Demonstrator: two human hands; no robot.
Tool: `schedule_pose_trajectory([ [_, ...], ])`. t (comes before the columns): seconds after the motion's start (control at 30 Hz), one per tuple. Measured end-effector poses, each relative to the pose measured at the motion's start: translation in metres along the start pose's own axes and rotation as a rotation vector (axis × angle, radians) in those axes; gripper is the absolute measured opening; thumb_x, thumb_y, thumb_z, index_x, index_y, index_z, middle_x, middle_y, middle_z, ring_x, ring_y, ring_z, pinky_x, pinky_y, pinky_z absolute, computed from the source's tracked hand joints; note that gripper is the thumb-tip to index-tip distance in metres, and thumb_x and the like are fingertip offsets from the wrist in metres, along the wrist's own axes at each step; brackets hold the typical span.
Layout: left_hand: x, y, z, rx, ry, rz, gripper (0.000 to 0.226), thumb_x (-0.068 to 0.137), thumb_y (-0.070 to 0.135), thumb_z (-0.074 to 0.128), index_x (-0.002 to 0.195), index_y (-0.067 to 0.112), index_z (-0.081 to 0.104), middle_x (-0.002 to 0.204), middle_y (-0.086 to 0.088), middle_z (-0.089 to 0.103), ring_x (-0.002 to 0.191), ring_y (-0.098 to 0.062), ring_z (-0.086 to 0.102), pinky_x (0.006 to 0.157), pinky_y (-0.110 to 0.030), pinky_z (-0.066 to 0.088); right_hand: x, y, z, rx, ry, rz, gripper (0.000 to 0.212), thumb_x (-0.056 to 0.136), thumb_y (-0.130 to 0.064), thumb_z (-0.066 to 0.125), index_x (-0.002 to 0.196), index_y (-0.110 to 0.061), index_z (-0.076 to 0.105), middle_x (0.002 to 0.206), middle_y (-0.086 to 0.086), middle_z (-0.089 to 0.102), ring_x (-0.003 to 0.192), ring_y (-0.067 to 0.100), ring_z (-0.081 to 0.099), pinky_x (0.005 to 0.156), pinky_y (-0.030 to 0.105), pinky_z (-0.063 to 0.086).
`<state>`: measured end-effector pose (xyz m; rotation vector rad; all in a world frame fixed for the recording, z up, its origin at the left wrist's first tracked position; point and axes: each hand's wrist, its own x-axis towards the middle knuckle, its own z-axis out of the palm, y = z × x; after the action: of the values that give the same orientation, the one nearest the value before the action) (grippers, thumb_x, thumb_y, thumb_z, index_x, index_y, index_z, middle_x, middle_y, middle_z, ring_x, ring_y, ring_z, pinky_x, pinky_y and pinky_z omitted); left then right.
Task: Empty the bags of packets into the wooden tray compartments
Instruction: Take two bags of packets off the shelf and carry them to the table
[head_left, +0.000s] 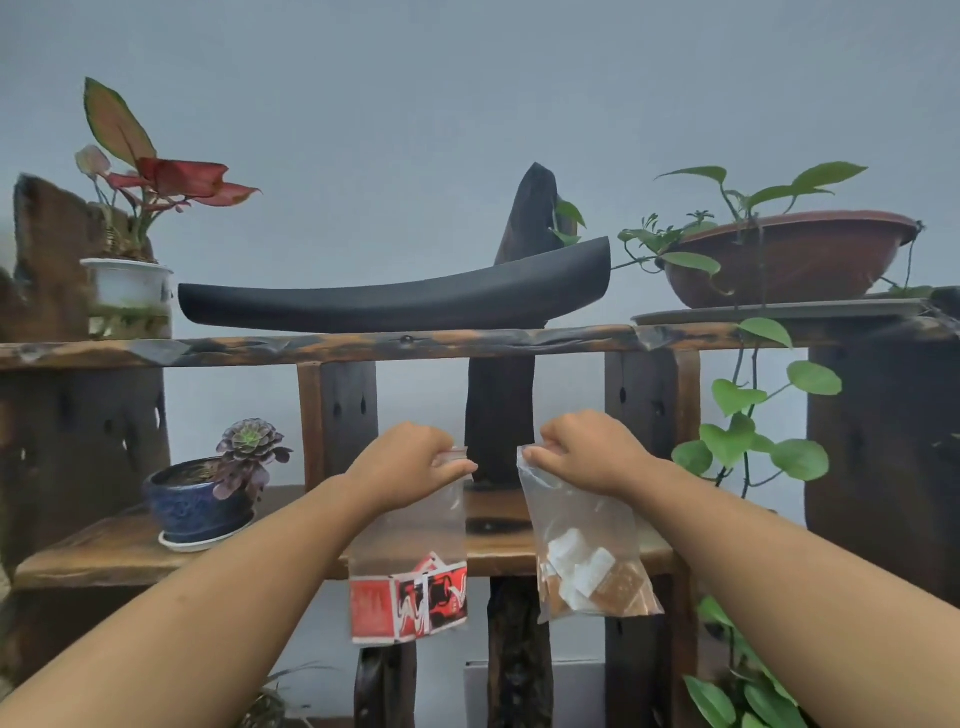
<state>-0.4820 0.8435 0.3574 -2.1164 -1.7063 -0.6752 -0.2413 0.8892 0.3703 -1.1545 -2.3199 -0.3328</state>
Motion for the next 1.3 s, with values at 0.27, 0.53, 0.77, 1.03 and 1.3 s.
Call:
schedule_pose_trajectory([
  [0.27,-0.03,0.008,-0.02,0.068,0.044,-0.11,0.046,0.091,0.054,0.061,0.058,0.025,0.047,0.057,0.005,0.049,0.053,-0.011,0.047,0.05,-0.021,0.029,-0.013,-0.008,0.005,0.132,0.054,-0.019,0.05,0.094,-0.049,0.054,0.056,-0.017,0.047,0.055,0.001,0.051,0.052,0.016,0.049,0.05,0.026,0.034],
  [0.53,-0.08,0.008,-0.042,0.179,-0.037,-0.237,0.051,0.09,0.058,0.059,0.063,0.015,0.059,0.062,-0.005,0.059,0.057,-0.016,0.054,0.05,-0.027,0.032,-0.019,-0.045,0.031,0.305,0.024,-0.134,0.052,0.094,-0.049,0.055,0.054,-0.016,0.05,0.053,0.003,0.051,0.051,0.016,0.05,0.051,0.026,0.037],
  [0.77,-0.146,-0.001,-0.074,0.317,-0.139,-0.427,0.057,0.091,0.061,0.055,0.057,0.015,0.05,0.055,-0.003,0.051,0.05,-0.016,0.047,0.048,-0.029,0.029,-0.02,-0.103,0.057,0.381,-0.072,-0.363,0.053,0.095,-0.048,0.056,0.052,-0.019,0.041,0.052,0.0,0.045,0.051,0.017,0.046,0.052,0.029,0.034],
  [1.03,-0.248,-0.029,-0.128,0.424,-0.12,-0.547,0.053,0.093,0.058,0.051,0.063,0.015,0.057,0.055,0.0,0.053,0.054,-0.022,0.051,0.048,-0.031,0.033,-0.022,-0.214,0.059,0.488,-0.107,-0.498,0.05,0.095,-0.047,0.055,0.053,-0.019,0.046,0.054,0.004,0.05,0.054,0.02,0.051,0.05,0.029,0.034],
  [1.3,-0.36,-0.073,-0.203,0.431,-0.078,-0.663,0.06,0.093,0.06,0.052,0.066,0.006,0.06,0.058,-0.011,0.057,0.051,-0.024,0.048,0.049,-0.033,0.035,-0.038,-0.355,0.029,0.566,-0.063,-0.624,0.05,0.093,-0.044,0.055,0.055,-0.013,0.049,0.053,0.002,0.049,0.055,0.021,0.051,0.05,0.03,0.029],
])
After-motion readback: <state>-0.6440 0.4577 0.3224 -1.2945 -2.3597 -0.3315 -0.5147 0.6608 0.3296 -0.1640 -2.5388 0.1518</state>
